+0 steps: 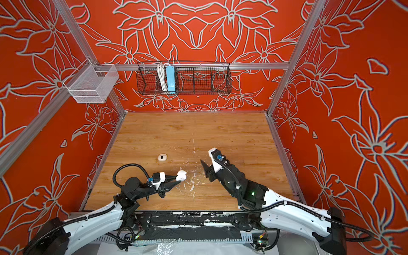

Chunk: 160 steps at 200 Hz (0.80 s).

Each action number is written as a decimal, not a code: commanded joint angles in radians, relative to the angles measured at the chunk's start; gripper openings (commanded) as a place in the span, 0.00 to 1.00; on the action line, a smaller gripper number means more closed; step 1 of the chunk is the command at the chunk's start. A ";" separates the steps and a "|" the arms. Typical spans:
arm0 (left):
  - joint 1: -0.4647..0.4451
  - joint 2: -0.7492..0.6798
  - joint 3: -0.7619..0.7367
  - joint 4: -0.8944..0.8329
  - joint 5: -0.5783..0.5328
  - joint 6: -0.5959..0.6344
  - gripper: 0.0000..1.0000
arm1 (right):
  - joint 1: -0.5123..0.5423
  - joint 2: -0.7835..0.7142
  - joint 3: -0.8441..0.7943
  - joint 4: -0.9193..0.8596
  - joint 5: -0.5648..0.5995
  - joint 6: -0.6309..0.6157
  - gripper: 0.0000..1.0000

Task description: Insert the wireless bluetooth earbuds into the charging case

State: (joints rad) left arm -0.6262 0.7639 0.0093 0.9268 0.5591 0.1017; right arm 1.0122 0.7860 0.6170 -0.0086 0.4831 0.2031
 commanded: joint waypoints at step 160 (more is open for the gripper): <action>-0.078 -0.215 0.045 -0.069 0.058 0.072 0.00 | -0.395 0.479 -0.048 -0.271 -0.373 0.419 0.64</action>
State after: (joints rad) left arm -0.6956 0.5652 0.0322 0.8726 0.6144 0.1501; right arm 0.6228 1.2064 0.5266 -0.2863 0.1505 0.6067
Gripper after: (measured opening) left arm 0.208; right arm 0.639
